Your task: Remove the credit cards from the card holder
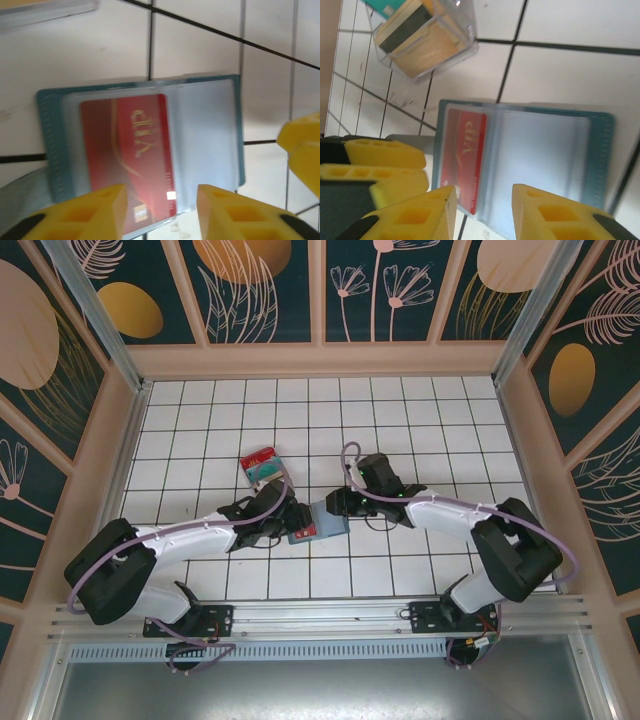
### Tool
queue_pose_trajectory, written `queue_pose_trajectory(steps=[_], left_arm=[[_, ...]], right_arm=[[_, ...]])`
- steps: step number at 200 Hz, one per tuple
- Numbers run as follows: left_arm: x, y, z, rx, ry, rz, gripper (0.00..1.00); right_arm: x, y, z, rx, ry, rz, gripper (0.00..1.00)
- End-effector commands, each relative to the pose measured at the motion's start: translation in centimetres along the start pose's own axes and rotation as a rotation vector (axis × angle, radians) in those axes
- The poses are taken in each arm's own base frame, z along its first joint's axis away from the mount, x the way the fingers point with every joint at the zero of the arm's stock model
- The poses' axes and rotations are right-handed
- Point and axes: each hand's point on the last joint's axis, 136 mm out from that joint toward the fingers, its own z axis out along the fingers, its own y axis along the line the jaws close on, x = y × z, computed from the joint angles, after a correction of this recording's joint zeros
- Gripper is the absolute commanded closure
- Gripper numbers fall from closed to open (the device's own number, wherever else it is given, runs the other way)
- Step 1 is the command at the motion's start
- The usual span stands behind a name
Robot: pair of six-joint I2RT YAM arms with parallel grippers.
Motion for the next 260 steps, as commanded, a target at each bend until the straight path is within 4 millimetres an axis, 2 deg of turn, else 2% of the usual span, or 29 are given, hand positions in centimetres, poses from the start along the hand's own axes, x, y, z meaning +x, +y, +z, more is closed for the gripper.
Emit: queue_pose_trajectory(steps=[1,20,61,213,228,242,260], left_arm=[[0.9,2.4,0.2,-0.098,0.018,0.032,0.67],[1.2,3.0,0.7,-0.12,0.035,0.038,0.77],[2.0,3.7,1.4,-0.141,0.07,0.036,0.82],[2.6,3.3,1.9,-0.101,0.092,0.007,0.84],[2.7,3.3,1.9,-0.1,0.093,0.007,0.84],[2.7,3.4,1.8,-0.103,0.092,0.006,0.84],[2.7,3.6,1.8,-0.109,0.089,0.006,0.84]], right_arm=[[0.2,1.4,1.1,-0.051,0.043,-0.025,0.68],[0.8,1.3,2.1,-0.058,0.081,-0.011,0.72],[1.9,1.1,3.5,-0.071,0.129,0.014,0.74],[3.7,0.9,5.9,-0.09,0.228,0.036,0.79],[3.7,0.9,6.0,-0.088,0.23,0.035,0.84],[3.7,0.7,5.9,-0.077,0.227,0.037,1.0],[3.7,0.3,5.6,-0.058,0.217,0.04,1.0]])
